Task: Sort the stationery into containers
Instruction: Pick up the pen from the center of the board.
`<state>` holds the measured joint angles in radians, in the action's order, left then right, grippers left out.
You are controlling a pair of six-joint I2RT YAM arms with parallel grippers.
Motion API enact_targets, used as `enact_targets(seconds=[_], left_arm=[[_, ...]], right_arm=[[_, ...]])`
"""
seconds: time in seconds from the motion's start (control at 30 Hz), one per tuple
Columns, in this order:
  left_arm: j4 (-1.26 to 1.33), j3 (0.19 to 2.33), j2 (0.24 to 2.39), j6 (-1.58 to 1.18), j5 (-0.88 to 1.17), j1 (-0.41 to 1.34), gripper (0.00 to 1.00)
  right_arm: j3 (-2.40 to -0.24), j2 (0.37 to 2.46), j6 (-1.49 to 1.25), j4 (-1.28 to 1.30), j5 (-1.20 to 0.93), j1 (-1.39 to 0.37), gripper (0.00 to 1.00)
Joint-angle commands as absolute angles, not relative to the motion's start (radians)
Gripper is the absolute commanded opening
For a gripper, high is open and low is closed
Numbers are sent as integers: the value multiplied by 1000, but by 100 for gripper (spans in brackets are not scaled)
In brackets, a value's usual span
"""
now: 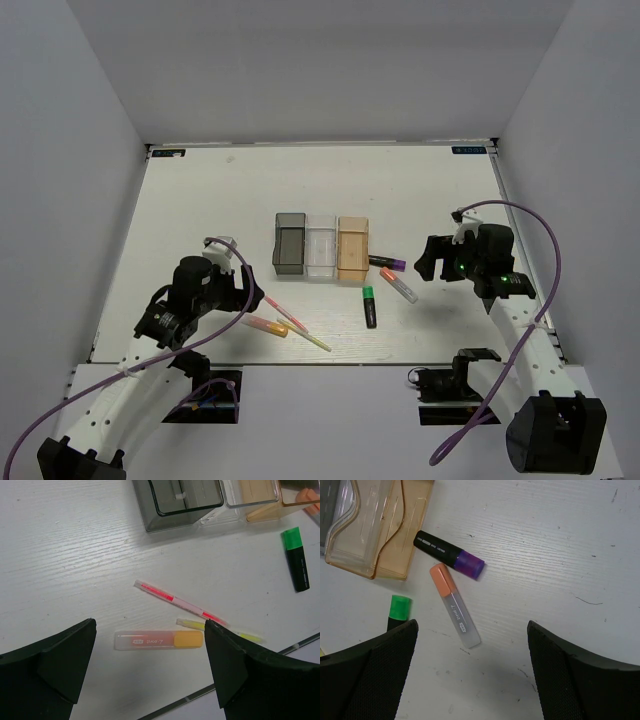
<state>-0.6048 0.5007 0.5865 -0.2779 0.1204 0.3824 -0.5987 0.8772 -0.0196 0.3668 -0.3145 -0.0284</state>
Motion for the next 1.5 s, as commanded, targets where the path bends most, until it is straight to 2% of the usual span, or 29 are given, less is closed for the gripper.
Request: enact_targets(seconds=[0.0,0.27,0.4,0.43,0.5,0.6,0.63,0.67,0.7,0.73,0.8,0.83,0.87,0.9,0.93,0.97,1.03,1.07,1.13,1.47], left_arm=[[-592,517,581,-270,138,380,100],[-595,518,581,-268,137,382,100],[-597,518,583,-267,137,377,100],[-597,518,581,-270,135,380,97],[-591,515,586,-272,143,380,83],[-584,514,595,-270,156,380,54],[-587,517,606,-270,161,380,49],[-589,523,618,-268,169,379,57],[-589,523,618,-270,170,382,57],[-600,531,633,-270,170,380,83],[-606,534,638,-271,167,382,97],[-607,535,641,-273,167,380,100],[-607,535,640,-275,164,379,100],[-607,534,638,-273,161,380,100],[-606,535,637,-275,158,382,100],[-609,534,637,-275,158,379,100],[-609,534,634,-275,155,382,100],[-609,535,634,-276,158,380,100],[-611,534,635,-275,155,380,100],[-617,538,655,-273,152,379,100]], right_arm=[[-638,865,-17,367,-318,-32,91],[-632,877,165,405,-350,-29,91],[-646,910,245,452,-232,-31,91],[-666,922,259,472,-218,-29,91],[-673,917,293,488,-178,-29,91],[-663,902,383,486,-198,-29,91],[-651,897,403,477,-240,-31,91],[-632,887,408,466,-235,-32,91],[-623,887,381,444,-250,-32,91],[-618,894,385,425,-256,-34,67],[-630,917,391,436,-296,-35,21],[-650,957,388,443,-305,-37,6],[-672,975,403,468,-325,-37,0],[-681,988,406,486,-412,-38,3],[-698,1041,411,498,-446,-41,10],[-712,1061,420,527,-504,-57,26],[-716,1107,417,535,-549,-78,32],[-715,1135,411,513,-548,-96,41],[-701,1170,400,474,-508,-145,49],[-729,1331,391,361,-307,-287,51]])
